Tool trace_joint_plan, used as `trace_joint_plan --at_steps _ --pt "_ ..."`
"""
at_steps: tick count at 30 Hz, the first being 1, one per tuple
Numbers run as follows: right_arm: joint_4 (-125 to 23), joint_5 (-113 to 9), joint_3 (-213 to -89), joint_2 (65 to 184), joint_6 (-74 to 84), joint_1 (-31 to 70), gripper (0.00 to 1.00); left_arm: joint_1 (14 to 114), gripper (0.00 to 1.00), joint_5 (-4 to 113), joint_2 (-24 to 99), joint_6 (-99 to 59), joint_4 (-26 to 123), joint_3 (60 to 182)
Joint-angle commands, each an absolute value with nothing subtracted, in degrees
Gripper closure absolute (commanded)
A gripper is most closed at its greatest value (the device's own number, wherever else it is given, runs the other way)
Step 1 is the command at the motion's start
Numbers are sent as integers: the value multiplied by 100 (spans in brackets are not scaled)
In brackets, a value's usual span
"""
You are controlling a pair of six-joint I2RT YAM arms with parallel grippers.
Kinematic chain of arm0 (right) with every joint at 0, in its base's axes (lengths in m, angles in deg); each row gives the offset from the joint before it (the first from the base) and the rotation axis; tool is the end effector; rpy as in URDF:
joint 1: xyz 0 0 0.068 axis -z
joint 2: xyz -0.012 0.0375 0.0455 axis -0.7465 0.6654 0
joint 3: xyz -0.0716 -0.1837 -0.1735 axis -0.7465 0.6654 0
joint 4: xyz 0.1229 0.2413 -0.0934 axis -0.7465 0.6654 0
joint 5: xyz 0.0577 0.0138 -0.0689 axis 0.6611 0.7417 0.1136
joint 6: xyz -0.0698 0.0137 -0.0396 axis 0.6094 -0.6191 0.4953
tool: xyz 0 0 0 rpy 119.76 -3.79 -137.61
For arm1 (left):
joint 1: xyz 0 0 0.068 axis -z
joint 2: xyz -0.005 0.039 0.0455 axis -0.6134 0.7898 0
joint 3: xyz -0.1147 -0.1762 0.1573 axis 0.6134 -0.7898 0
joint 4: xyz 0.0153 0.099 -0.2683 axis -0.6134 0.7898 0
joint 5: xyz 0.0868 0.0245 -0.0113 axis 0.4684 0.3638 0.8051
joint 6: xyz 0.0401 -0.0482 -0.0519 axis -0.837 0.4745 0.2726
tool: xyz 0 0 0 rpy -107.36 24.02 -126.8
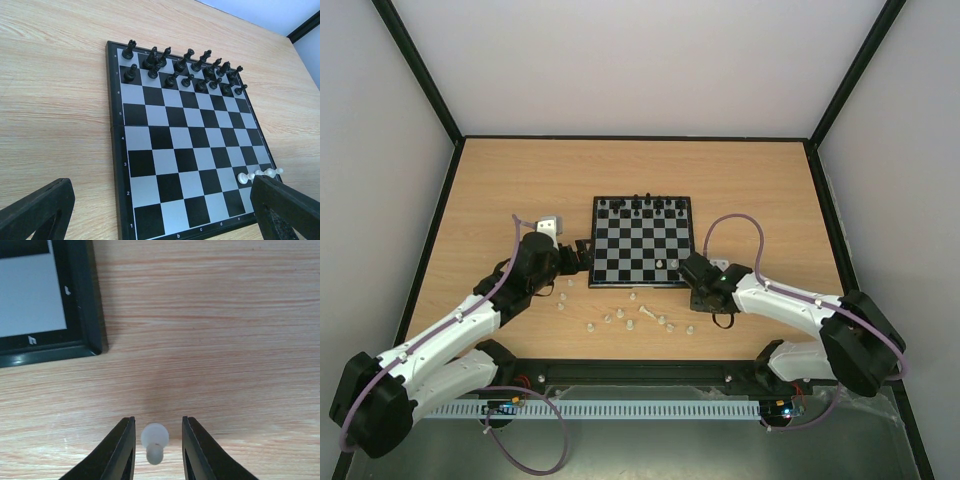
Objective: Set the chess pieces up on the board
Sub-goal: Pick up the chess piece at the center of the board.
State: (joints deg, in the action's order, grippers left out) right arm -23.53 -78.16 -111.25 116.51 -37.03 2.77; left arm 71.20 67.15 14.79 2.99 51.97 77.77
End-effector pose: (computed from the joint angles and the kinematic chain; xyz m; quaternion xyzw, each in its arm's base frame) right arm 0.1969 0.1693 0.1112 0.0622 0.9632 0.0515 0.2565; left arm 0.2290 -0.1441 0.1974 -0.0314 0.8441 -0.2717 0.4611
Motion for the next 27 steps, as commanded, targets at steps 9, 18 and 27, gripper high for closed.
trace_joint_plan --at_steps 9,18,27 --pt "-2382 -7765 -10833 11707 -3884 159 79 7129 1 6633 1403 314 5069 7720" --pt "-2329 -7780 -10909 11455 -3884 55 97 7131 1 6641 1435 319 5047 7705" --pt "-2117 -7784 -12440 11835 -3251 -187 97 7132 1 6839 1493 290 5120 7754"
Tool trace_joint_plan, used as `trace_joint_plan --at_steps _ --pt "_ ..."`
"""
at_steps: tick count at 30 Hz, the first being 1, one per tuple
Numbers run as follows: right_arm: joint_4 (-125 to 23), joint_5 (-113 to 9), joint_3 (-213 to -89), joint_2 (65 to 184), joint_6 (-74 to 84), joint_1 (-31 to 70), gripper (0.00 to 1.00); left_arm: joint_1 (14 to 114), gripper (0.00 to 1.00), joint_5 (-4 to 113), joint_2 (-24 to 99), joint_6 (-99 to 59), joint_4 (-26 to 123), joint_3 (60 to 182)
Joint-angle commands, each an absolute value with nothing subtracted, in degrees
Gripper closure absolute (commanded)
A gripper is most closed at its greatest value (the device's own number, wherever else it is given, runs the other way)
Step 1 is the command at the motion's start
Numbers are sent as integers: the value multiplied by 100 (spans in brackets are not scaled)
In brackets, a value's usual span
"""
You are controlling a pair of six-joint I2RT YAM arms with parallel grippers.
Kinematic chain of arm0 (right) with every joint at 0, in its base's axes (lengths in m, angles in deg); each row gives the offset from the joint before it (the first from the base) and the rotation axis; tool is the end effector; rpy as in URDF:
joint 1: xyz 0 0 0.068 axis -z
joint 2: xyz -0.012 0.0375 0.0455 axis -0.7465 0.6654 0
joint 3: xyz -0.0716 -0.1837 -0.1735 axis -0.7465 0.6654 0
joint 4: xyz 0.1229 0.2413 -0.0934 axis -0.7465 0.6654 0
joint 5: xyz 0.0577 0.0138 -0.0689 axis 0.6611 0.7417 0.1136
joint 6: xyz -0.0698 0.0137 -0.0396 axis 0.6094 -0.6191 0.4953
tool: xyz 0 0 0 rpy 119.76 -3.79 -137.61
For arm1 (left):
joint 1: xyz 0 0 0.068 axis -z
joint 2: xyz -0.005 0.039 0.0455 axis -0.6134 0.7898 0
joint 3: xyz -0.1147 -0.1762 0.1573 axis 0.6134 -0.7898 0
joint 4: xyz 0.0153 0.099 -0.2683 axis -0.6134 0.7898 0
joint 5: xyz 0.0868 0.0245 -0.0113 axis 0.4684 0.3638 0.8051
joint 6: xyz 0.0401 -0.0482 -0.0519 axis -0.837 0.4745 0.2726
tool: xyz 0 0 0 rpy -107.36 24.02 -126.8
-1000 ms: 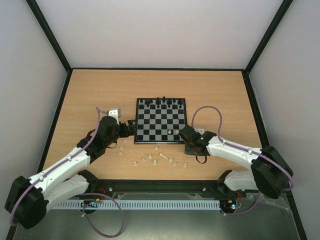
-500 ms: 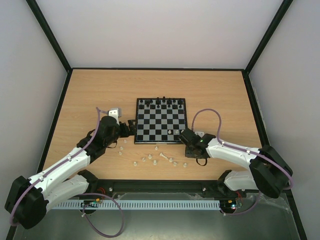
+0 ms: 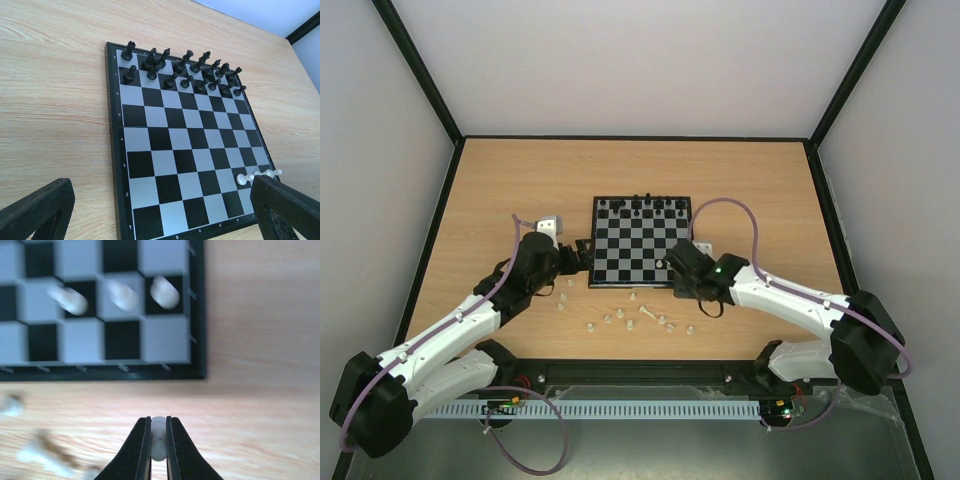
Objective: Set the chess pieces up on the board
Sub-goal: Pick up the chess piece at the center of the board, then place the chess piece on the chessboard.
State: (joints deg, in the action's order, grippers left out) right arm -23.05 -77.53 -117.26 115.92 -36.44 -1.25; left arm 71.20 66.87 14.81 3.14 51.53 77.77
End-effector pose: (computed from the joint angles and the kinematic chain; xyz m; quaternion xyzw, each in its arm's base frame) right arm 0.1987 0.2004 0.1470 0.0302 0.9531 0.1026 0.2832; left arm 0.2293 -0.1447 0.1983 -0.0312 0.8422 -0.2758 0.4622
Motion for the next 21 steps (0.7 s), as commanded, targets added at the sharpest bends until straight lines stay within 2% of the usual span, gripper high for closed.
trace_joint_plan --at_steps 1,10,21 --pt "-2128 -7739 -12617 11968 -3141 -184 97 7132 1 6866 1490 287 5135 7756" --pt "-2337 -7277 -14124 13692 -2308 -181 96 7111 1 7130 1431 280 5255 7773" --pt "-2313 -7267 -14748 14718 -2060 -168 93 7071 1 7187 1431 283 5293 7783"
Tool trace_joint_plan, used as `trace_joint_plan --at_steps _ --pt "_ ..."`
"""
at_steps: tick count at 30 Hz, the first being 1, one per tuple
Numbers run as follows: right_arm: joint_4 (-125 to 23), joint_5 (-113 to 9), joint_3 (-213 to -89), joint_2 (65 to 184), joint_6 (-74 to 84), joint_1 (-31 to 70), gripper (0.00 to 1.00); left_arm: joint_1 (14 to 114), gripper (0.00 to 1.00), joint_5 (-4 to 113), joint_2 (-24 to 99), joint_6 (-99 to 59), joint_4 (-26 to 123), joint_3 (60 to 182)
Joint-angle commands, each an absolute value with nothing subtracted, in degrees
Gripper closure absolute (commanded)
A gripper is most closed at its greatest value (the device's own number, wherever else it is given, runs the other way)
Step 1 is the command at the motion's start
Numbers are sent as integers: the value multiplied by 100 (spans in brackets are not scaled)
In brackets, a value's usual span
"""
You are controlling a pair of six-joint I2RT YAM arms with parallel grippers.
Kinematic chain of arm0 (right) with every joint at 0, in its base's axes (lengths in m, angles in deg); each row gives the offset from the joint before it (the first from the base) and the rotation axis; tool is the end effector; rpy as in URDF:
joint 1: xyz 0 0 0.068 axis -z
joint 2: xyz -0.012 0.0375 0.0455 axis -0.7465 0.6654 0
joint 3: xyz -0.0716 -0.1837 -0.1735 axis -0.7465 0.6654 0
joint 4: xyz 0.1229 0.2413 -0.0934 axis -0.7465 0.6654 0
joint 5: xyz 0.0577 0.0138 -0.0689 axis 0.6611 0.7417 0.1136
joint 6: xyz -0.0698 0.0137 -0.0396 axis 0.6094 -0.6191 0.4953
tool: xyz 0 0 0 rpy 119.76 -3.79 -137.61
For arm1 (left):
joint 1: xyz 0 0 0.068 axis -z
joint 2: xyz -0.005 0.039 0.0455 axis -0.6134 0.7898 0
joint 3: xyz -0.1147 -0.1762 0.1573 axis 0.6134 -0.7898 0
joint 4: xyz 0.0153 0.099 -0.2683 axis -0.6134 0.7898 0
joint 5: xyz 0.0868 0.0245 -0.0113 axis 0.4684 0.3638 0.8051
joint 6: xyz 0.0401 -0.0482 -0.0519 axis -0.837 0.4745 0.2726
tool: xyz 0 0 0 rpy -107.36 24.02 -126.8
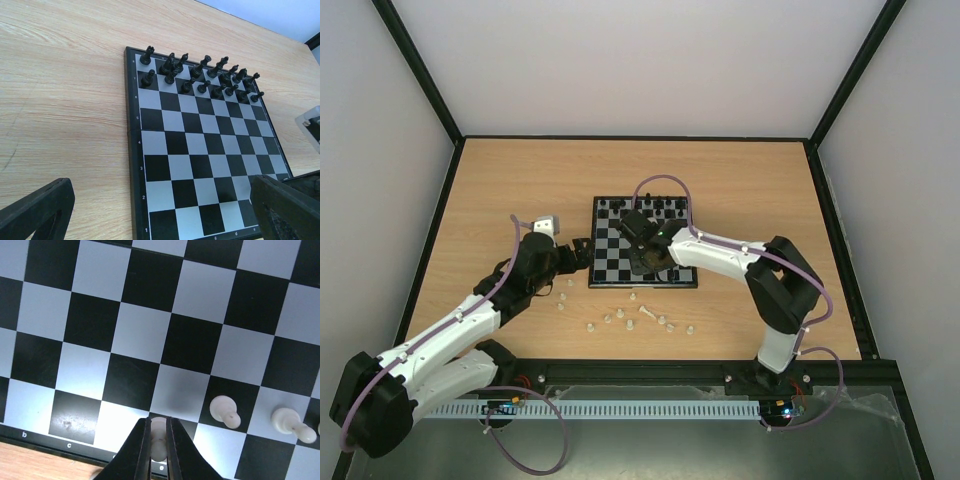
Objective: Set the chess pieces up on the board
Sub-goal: Place the chess piece on the chessboard.
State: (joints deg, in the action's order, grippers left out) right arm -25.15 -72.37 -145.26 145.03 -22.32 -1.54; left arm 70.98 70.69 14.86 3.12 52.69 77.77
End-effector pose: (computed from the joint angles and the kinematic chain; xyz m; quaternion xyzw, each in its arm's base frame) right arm 0.2759 0.3035 0.1479 -0.1009 0.9511 0.1065 0.2718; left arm 0.2310 -0.1390 0.1956 -0.0500 0.8460 -0.2457 0.4705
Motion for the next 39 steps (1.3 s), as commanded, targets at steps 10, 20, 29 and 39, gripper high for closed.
trace_joint_plan --at_steps 10,20,29,39 --pt "-2230 -7390 -14928 15074 -2012 -51 93 7044 1 7178 1385 284 5312 7782" --pt "-2216 -7504 -14793 15016 -2012 71 92 7048 1 7178 1351 285 5322 7783" --pt "-2297 -7420 -14734 15028 -1973 101 86 7050 1 7169 1356 285 5319 7780" --pt "-2336 -7320 -14701 14963 -1929 106 83 7049 1 7169 1390 275 5310 7790"
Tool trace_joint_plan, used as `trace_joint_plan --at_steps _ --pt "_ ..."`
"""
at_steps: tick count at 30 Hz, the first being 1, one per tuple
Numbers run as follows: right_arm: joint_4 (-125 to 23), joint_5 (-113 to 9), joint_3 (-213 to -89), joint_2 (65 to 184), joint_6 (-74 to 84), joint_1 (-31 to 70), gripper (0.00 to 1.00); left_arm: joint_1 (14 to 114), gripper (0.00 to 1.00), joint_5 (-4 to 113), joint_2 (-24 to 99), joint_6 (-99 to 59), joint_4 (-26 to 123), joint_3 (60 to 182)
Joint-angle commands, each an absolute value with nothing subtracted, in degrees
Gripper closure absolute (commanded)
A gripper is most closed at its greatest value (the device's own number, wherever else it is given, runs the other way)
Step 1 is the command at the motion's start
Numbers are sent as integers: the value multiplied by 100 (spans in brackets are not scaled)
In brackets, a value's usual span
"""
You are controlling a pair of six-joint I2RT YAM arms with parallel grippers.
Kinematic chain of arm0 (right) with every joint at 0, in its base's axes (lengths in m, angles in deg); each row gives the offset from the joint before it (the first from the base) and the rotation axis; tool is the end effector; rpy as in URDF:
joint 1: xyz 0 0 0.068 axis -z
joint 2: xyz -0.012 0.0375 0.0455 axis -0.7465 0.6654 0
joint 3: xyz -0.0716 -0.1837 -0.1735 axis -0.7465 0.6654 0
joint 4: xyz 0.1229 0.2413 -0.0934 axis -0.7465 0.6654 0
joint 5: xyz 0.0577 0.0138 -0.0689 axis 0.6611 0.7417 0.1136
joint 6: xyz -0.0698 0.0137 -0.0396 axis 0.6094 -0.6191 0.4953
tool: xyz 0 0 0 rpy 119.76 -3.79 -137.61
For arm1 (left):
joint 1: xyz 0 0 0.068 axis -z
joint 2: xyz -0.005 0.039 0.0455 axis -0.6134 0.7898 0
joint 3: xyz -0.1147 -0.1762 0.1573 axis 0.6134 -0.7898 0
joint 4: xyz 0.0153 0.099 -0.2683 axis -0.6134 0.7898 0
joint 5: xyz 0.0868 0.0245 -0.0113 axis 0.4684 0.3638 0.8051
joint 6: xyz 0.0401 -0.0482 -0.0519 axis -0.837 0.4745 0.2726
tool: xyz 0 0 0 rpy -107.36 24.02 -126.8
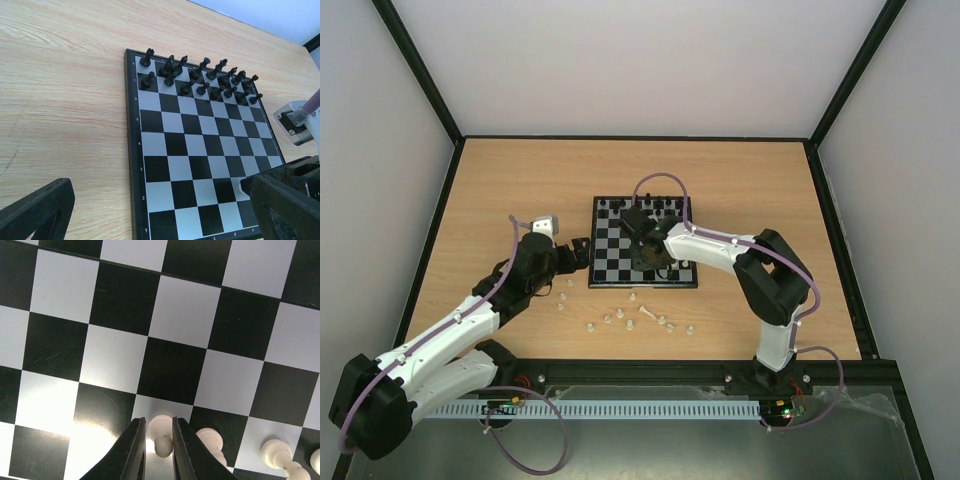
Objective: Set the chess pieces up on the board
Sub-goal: Place the chess piece on the chessboard, then pick up the chess piece at the center of the board.
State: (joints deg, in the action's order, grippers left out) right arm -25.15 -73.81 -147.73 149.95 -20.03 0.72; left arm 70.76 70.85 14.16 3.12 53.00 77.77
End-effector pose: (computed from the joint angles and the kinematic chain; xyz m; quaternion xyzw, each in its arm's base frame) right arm 0.2966 0.2997 0.1286 -0.1008 0.9554 0.0726 0.2679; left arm 0.2305 -0.1372 0.1980 -0.0526 0.8440 -0.2455 0.4739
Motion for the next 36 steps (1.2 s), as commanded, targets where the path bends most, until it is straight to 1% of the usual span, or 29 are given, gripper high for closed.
trace_joint_plan --at_steps 1,3,5,14,20,26,31,36 --pt "-2335 -7315 -14700 14976 -1920 103 83 7053 1 7169 1392 270 5311 7786" --pt "-2360 -7302 -14668 14977 -1924 104 83 7051 1 7169 1397 277 5308 7783" --pt "-2361 -7274 -14648 14990 -1916 107 80 7048 1 7178 1400 271 5310 7783" --pt "-2445 -7274 -14587 14583 -1908 104 77 7048 1 7180 1386 262 5311 7782" --pt "-2978 -7043 -14160 13454 -1854 100 68 7045 1 7145 1491 253 5334 7804" --pt "-3059 -6951 -13467 12124 -1818 99 60 7014 1 7106 1860 358 5494 7890" --pt "-3261 -6836 -12792 11476 -1797 94 57 7009 1 7044 2244 423 6098 8287" --pt "-3540 -6731 -12259 11199 -1716 95 56 7065 1 6845 2382 558 6395 8211"
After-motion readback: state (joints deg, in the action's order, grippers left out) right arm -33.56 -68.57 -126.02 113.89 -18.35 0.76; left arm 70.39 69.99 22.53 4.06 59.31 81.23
